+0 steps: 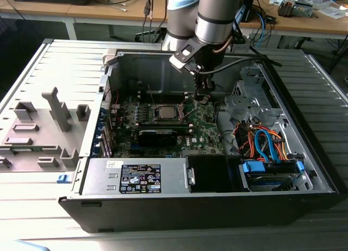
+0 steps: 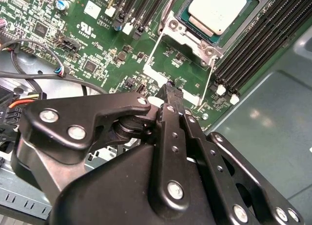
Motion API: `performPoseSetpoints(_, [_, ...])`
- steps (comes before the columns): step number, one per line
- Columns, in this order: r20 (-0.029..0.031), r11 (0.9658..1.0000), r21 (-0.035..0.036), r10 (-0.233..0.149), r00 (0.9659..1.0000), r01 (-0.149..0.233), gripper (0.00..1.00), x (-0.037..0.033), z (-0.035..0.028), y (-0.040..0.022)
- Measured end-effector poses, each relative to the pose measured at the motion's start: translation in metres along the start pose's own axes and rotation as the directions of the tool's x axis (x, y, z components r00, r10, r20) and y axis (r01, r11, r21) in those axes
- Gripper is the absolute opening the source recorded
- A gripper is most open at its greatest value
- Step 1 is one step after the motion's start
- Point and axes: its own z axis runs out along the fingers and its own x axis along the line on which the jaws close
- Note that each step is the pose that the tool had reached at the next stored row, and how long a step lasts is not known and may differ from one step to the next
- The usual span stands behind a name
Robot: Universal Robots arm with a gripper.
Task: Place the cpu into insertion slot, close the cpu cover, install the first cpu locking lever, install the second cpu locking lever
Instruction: 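Close the cpu cover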
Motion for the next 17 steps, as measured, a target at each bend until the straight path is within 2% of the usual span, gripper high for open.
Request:
performPoseSetpoints(10, [0.0005, 1.0000, 0.0002, -0.002, 1.0000, 0.002, 0.11, 0.0002, 0.0054, 0.0012])
performPoseSetpoints(12, [0.0003, 1.0000, 0.0000, -0.002, 1.0000, 0.002, 0.11, 0.0002, 0.0030, 0.0012])
performPoseSetpoints(14, [0.0003, 1.0000, 0.0000, -0.002, 1.0000, 0.002, 0.11, 0.0000, -0.0030, 0.0011])
performPoseSetpoints(17, [-0.0024, 1.0000, 0.0017, -0.002, 1.0000, 0.002, 0.11, -0.0002, -0.0035, 0.0041])
